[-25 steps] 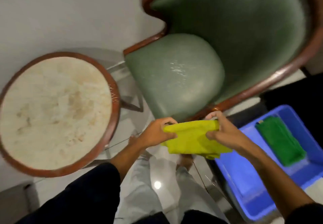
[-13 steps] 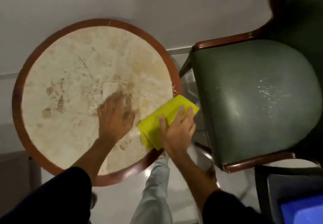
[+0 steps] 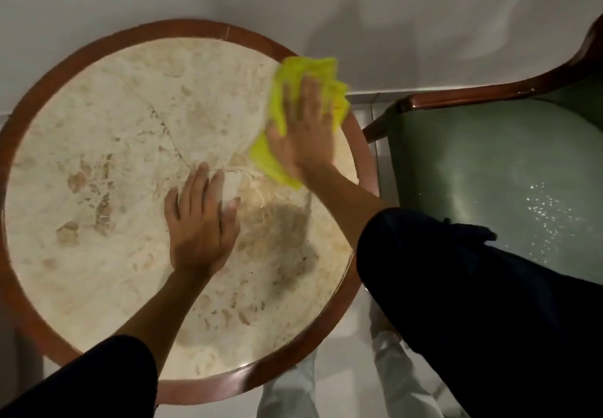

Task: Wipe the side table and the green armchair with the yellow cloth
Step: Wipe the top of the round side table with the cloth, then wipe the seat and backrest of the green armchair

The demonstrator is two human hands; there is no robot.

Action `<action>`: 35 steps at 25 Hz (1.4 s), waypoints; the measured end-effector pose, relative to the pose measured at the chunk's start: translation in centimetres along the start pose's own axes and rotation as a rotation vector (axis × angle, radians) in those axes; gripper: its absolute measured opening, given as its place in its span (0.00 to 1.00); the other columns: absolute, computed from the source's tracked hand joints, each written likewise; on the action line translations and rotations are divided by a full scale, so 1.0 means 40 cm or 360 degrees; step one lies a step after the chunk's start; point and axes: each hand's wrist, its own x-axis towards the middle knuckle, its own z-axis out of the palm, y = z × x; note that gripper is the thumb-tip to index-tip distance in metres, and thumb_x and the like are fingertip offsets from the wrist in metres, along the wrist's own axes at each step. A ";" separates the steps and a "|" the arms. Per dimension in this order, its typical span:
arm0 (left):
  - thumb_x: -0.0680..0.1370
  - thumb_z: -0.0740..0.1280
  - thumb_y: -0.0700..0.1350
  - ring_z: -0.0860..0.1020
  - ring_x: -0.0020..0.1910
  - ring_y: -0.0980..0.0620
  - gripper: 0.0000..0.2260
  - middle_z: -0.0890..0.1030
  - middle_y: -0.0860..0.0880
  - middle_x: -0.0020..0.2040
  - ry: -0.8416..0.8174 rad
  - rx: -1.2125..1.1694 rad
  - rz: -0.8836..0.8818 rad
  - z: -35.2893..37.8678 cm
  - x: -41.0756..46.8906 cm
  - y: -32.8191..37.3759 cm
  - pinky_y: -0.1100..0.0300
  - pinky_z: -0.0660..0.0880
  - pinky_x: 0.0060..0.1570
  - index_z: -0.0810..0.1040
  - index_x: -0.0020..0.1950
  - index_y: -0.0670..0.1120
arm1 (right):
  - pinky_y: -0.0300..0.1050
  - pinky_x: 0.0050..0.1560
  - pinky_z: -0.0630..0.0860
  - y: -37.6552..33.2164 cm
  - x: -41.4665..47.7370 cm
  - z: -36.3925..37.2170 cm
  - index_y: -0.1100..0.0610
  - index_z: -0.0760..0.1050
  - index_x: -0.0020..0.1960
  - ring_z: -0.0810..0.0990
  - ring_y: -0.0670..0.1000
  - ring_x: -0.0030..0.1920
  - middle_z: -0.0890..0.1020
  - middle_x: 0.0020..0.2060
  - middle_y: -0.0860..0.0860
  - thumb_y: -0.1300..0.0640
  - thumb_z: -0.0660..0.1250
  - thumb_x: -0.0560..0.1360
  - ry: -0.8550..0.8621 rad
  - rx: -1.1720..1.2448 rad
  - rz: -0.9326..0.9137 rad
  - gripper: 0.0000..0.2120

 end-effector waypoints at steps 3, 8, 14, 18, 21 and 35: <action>0.81 0.51 0.59 0.75 0.62 0.44 0.24 0.78 0.43 0.65 -0.0016 -0.0770 -0.0487 -0.044 0.061 0.003 0.47 0.66 0.66 0.63 0.74 0.49 | 0.62 0.77 0.49 -0.032 -0.184 0.055 0.52 0.61 0.76 0.55 0.60 0.78 0.61 0.77 0.59 0.38 0.55 0.76 -0.0079 0.0032 -0.0981 0.33; 0.74 0.56 0.69 0.71 0.66 0.44 0.29 0.73 0.48 0.69 -0.0685 -0.0442 0.0114 -0.117 0.065 -0.003 0.44 0.68 0.66 0.70 0.69 0.54 | 0.65 0.76 0.51 0.115 -0.456 0.037 0.49 0.57 0.78 0.49 0.56 0.79 0.57 0.79 0.55 0.32 0.53 0.76 -0.0218 -0.0009 -0.1391 0.35; 0.70 0.74 0.57 0.77 0.49 0.63 0.27 0.76 0.53 0.59 -0.0969 -0.1047 -0.0119 -0.099 -0.048 0.202 0.66 0.75 0.47 0.70 0.67 0.58 | 0.62 0.64 0.71 0.257 -0.600 -0.049 0.49 0.56 0.72 0.71 0.57 0.66 0.68 0.71 0.56 0.27 0.73 0.55 -0.0130 0.0983 0.1242 0.54; 0.65 0.74 0.60 0.83 0.47 0.51 0.20 0.83 0.52 0.49 -0.0938 -0.1282 -0.0596 -0.075 -0.046 0.368 0.49 0.80 0.46 0.70 0.50 0.58 | 0.52 0.53 0.78 0.337 -0.639 -0.115 0.57 0.65 0.64 0.77 0.53 0.54 0.78 0.58 0.54 0.59 0.80 0.64 -0.0124 0.1754 0.1349 0.34; 0.66 0.73 0.52 0.81 0.54 0.41 0.24 0.80 0.43 0.54 -0.0976 -0.1409 -0.0548 -0.074 -0.054 0.546 0.40 0.78 0.53 0.65 0.54 0.50 | 0.40 0.43 0.76 0.496 -0.677 -0.230 0.52 0.68 0.61 0.79 0.54 0.48 0.79 0.47 0.48 0.66 0.73 0.68 0.0080 0.1450 0.0990 0.25; 0.80 0.57 0.49 0.78 0.58 0.43 0.14 0.82 0.44 0.59 -0.0862 -0.0285 0.0991 0.090 0.207 0.874 0.47 0.72 0.60 0.77 0.60 0.47 | 0.63 0.77 0.52 0.766 -0.600 -0.092 0.57 0.54 0.78 0.50 0.59 0.79 0.54 0.79 0.59 0.39 0.50 0.80 0.0198 0.0087 0.0922 0.33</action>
